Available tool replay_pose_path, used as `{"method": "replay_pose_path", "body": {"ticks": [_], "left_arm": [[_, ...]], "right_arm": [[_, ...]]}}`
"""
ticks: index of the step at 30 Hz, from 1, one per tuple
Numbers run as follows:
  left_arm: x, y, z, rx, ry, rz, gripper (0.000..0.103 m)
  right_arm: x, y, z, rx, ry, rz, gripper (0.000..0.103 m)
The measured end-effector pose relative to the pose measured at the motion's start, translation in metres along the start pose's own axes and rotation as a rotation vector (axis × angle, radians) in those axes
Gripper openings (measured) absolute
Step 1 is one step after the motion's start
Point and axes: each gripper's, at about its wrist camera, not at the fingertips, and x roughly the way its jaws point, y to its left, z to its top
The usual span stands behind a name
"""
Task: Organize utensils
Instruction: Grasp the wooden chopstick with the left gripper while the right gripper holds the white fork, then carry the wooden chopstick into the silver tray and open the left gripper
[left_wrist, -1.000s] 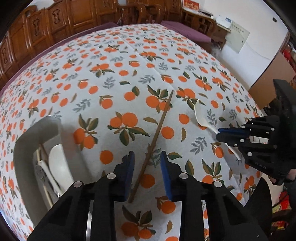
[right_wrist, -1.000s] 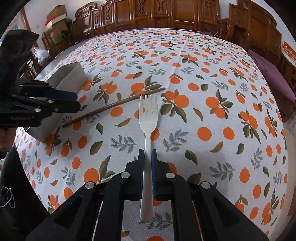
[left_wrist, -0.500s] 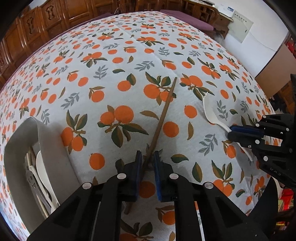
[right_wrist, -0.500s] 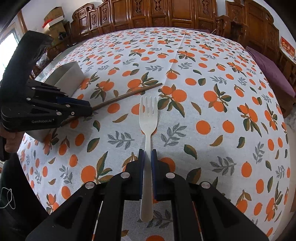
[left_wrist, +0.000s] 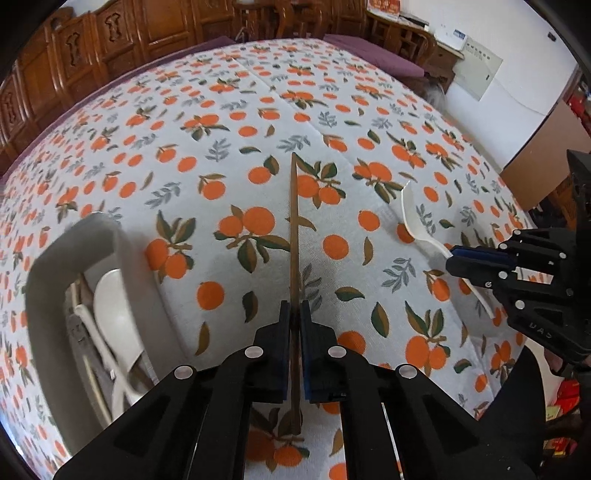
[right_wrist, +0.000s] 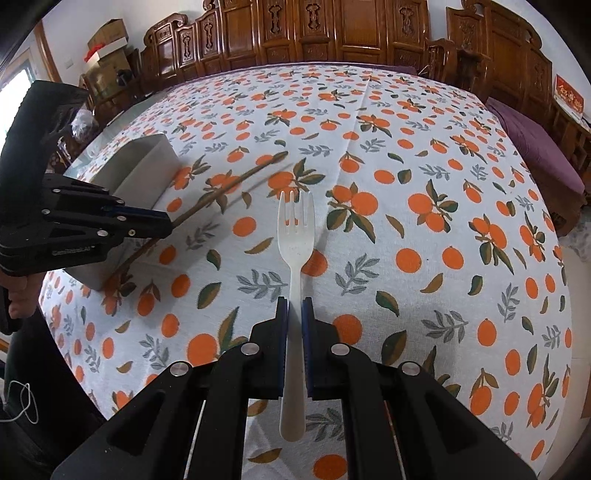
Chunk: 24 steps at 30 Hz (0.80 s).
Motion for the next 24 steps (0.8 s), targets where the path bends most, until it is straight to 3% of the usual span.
{"method": "replay_pose_path", "body": {"ticks": [13, 24], "left_arm": [[-0.070, 0.019, -0.019, -0.067, -0.133, 0.026, 0.004], [-0.097, 0.050, -0.046, -0.113, -0.163, 0.059, 0.004]], "right_arm": [[-0.016, 0.027, 0.012, -0.023, -0.040, 0.006, 0.009], [-0.014, 0.056, 0.021, -0.055, -0.043, 0.017, 0.009]]}}
